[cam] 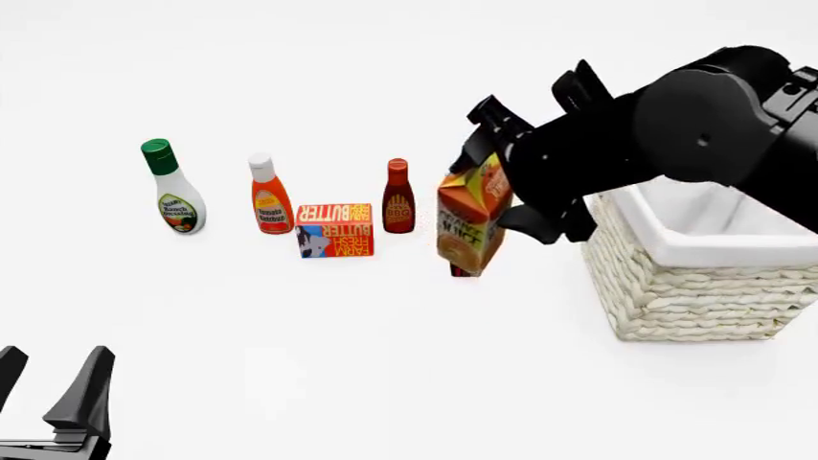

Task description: Pick the orange juice and place it in the basket.

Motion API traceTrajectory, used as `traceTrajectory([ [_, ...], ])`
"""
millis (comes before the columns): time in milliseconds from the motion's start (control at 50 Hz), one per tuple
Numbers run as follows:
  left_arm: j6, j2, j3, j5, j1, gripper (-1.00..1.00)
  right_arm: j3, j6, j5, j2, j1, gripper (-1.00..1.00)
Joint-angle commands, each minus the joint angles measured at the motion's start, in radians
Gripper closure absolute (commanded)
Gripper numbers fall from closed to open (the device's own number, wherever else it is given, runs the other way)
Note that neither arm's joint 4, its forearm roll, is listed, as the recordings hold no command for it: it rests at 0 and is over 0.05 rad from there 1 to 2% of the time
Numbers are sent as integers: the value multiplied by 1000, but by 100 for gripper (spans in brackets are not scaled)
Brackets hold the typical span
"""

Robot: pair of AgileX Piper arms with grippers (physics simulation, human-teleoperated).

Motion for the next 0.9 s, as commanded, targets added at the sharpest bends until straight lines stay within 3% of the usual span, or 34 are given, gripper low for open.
traceTrajectory([
  [20,0,0,0,0,0,-100,-146,32,55,10,-34,100],
  [480,0,0,0,0,0,-100,-328,47,176,35,-140,100],
  [660,0,0,0,0,0,-100,-462,50,231,64,-191,100],
  [900,0,0,0,0,0,-100,-478,54,243,63,-277,100],
])
